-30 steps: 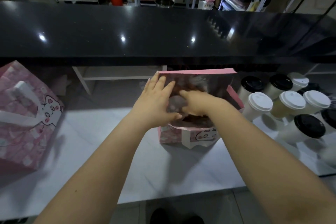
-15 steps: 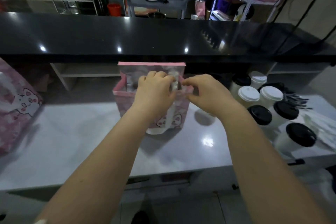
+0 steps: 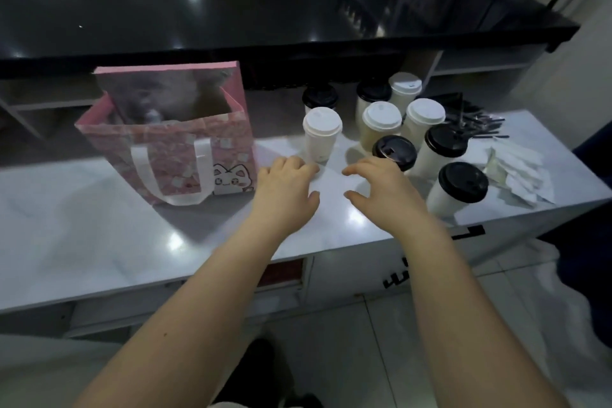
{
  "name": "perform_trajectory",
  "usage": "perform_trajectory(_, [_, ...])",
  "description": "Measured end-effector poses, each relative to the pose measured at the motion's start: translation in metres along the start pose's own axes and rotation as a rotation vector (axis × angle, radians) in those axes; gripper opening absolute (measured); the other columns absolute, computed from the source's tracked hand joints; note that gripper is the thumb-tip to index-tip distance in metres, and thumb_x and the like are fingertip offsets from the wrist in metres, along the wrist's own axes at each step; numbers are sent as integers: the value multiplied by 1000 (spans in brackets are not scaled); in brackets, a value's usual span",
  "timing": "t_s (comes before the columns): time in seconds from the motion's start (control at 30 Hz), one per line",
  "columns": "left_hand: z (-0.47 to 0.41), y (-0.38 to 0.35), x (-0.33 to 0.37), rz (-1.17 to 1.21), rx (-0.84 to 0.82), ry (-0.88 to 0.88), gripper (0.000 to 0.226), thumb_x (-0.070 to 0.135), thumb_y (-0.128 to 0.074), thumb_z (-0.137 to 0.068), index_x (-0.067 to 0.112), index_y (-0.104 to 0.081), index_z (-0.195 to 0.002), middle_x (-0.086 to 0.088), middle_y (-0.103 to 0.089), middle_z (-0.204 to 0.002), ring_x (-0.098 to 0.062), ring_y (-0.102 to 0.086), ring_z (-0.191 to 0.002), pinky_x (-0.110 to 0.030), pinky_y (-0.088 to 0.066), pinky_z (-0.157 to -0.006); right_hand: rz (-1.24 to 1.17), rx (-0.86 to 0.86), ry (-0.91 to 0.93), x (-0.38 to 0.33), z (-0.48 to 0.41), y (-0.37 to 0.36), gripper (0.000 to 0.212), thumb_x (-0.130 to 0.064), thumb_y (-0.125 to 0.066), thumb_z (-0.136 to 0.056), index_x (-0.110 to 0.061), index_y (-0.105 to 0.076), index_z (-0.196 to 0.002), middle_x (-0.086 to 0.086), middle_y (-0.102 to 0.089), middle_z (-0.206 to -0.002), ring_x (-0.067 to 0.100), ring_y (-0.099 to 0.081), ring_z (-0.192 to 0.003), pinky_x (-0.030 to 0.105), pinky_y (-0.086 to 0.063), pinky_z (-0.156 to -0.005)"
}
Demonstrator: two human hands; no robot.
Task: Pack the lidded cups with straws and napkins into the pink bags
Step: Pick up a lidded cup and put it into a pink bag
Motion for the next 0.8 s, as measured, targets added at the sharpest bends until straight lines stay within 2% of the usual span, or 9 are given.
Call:
perform_trajectory(0.27, [-51, -22, -14, 20, -15, 77, 48, 30, -53, -91, 22, -47, -138, -2, -49, -134, -27, -39, -125, -42, -34, -96, 9, -10, -12, 22, -48, -18, 44, -23, -68, -87, -20, -57, -130, -3, -52, -131, 18, -36, -127, 28, -31, -100])
perform_trajectory(0.43, [-107, -22, -25, 62, 15, 76, 54, 26, -54, -89, 21, -43, -142, -2, -45, -137, -26, -35, -127, -42, -30, -101, 53, 3, -30, 26, -105, -24, 61, -24, -71, -83, -22, -47, -139, -1, -42, -140, 21, -33, -128, 38, -36, -103])
perform_trajectory(0.67, [-149, -27, -46, 0, 20, 104, 59, 29, -55, -89, 21, -36, -144, -4, -37, -144, -27, -30, -132, -42, -28, -104, 118, -119, -59, 33, -180, -46, 87, -34, -79, -72, -31, -33, -147, 3, -26, -152, 28, -23, -137, 38, -28, -109])
perform_trajectory(0.8, [-150, -38, -50, 11, 27, 131, 55, 28, -54, -88, 24, -39, -141, -2, -38, -143, -26, -33, -131, -41, -29, -102, 104, -105, -62, 36, -195, -64, 82, -37, -80, -71, -32, -39, -142, 5, -28, -149, 29, -24, -134, 43, -33, -107])
Point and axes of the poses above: each hand's wrist, its own z-axis away from the middle knuckle, its own y-axis out of the back of the hand, x = y × z, the point moved 5 cm from there along -z, towards the middle knuckle
